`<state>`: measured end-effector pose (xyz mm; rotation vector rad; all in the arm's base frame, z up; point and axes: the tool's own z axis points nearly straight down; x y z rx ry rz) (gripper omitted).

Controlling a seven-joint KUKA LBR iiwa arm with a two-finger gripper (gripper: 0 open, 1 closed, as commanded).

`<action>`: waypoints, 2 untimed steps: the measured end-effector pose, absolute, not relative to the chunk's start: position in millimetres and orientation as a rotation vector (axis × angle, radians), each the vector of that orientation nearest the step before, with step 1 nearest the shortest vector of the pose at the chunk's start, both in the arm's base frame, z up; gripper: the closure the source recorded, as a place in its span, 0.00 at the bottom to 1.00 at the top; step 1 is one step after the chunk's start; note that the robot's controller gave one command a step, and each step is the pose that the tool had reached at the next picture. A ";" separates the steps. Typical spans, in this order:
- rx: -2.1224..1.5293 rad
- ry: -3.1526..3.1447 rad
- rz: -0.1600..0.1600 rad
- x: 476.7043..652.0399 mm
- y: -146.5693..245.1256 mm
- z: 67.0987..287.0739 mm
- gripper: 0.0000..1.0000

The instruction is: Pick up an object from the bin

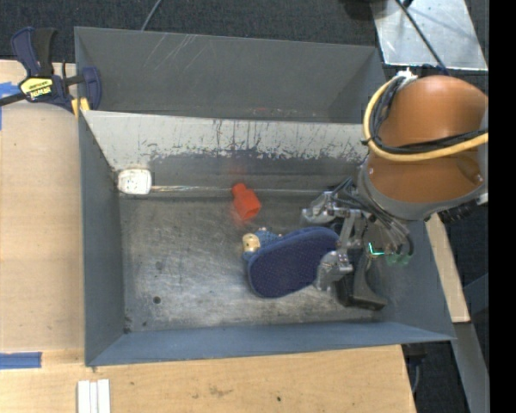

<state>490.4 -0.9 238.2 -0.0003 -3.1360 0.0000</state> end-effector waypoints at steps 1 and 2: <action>0.234 -3.136 -0.012 573.6 -59.0 84.0 0.00; 0.374 -3.104 0.001 600.2 -45.3 76.5 0.00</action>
Offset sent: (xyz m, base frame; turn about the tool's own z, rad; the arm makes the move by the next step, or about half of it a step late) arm 0.0851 -0.0663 -0.1682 -0.1485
